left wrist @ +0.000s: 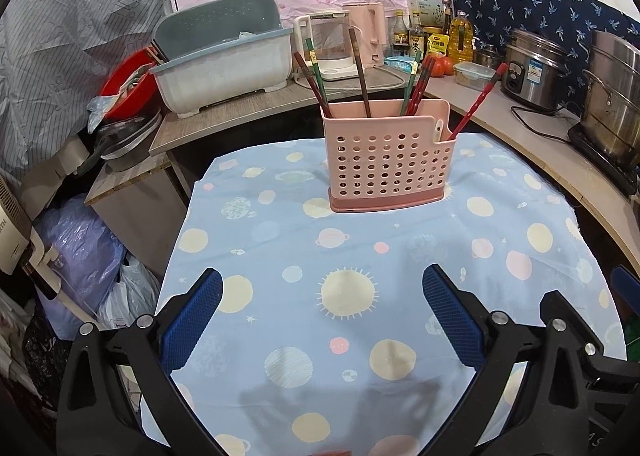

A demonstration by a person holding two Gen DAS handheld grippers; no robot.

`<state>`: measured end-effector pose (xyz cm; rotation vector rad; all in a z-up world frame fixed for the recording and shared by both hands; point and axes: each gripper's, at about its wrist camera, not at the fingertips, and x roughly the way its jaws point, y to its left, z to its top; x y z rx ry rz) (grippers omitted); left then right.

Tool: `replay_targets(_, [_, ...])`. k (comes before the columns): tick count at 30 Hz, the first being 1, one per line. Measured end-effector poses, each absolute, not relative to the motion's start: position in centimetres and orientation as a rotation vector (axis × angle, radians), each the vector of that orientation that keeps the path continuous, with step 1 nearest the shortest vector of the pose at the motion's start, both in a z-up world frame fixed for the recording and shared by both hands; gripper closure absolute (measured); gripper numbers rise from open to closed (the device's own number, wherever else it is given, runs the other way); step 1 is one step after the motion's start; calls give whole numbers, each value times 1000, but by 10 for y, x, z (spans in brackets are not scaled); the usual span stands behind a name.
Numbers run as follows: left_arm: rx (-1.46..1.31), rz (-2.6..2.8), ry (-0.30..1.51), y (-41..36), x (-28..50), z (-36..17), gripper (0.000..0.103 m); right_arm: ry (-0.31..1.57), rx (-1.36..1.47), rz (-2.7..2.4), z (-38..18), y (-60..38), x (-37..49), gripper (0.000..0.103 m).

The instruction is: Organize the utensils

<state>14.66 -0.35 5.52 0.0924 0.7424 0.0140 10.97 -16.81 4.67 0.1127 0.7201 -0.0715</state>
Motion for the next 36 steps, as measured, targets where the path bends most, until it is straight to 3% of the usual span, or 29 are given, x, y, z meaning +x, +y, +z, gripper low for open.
replay_targets(36, [113, -3, 760, -12, 150, 48, 10, 738, 120, -93, 40, -174, 109, 6])
